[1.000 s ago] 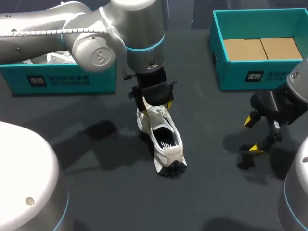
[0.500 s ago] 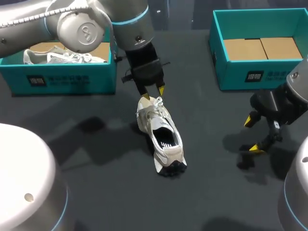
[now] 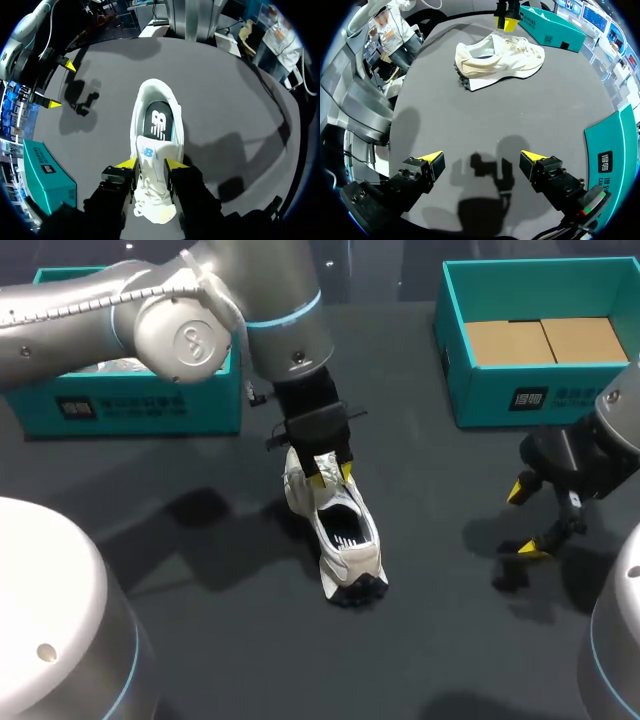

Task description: Take the shoe out of the shoebox, open the shoe tongue, remove and reinsert the insole, then place the shoe into the shoebox

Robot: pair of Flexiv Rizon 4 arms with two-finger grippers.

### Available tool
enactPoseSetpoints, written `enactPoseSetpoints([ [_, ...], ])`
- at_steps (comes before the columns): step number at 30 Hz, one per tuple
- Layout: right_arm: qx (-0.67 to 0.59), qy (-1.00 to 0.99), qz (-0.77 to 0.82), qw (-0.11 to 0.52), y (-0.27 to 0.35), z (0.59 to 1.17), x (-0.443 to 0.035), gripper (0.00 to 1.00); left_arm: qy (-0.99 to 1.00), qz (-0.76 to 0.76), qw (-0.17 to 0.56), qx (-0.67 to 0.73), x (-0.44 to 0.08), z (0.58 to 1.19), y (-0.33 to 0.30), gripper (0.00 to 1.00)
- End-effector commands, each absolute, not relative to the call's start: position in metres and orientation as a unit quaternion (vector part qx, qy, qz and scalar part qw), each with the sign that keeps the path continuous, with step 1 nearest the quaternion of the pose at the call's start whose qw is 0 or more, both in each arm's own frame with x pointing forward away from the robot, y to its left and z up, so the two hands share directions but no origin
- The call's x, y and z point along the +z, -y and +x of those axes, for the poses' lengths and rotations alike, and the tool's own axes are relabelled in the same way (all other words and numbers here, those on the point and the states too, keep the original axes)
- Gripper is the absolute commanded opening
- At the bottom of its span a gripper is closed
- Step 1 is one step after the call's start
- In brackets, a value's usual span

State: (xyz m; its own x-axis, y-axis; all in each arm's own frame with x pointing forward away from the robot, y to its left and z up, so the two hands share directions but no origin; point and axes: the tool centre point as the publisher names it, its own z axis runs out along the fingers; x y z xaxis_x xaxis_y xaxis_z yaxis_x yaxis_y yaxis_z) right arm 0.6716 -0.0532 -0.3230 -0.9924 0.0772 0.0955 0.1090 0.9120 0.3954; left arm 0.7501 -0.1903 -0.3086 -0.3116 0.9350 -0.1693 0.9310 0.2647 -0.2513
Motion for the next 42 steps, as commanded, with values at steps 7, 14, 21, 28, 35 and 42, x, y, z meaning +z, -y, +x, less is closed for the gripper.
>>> enactPoseSetpoints([
  [7, -0.204, 0.977, -0.048, 0.038, 0.053, 0.670, -0.323, 1.00, 0.796, -0.585, 0.018, 0.154, -0.356, 0.730, 0.197, 0.33],
  [14, -0.204, 0.977, -0.048, 0.038, 0.053, 0.670, -0.323, 1.00, 0.795, -0.585, -0.007, 0.161, -0.334, 0.724, 0.197, 0.33],
  [21, -0.204, 0.977, -0.048, 0.038, 0.053, 0.670, -0.323, 1.00, 0.799, -0.580, -0.005, 0.162, -0.344, 0.717, 0.206, 0.33],
  [28, -0.204, 0.977, -0.048, 0.038, 0.053, 0.670, -0.323, 1.00, 0.805, -0.573, 0.002, 0.155, -0.354, 0.709, 0.212, 0.34],
  [35, -0.204, 0.977, -0.048, 0.038, 0.053, 0.670, -0.323, 1.00, 0.817, -0.556, -0.028, 0.148, -0.310, 0.695, 0.202, 0.46],
  [42, -0.204, 0.977, -0.048, 0.038, 0.053, 0.670, -0.323, 1.00, 0.881, -0.452, -0.028, 0.139, -0.274, 0.683, 0.191, 1.00],
])
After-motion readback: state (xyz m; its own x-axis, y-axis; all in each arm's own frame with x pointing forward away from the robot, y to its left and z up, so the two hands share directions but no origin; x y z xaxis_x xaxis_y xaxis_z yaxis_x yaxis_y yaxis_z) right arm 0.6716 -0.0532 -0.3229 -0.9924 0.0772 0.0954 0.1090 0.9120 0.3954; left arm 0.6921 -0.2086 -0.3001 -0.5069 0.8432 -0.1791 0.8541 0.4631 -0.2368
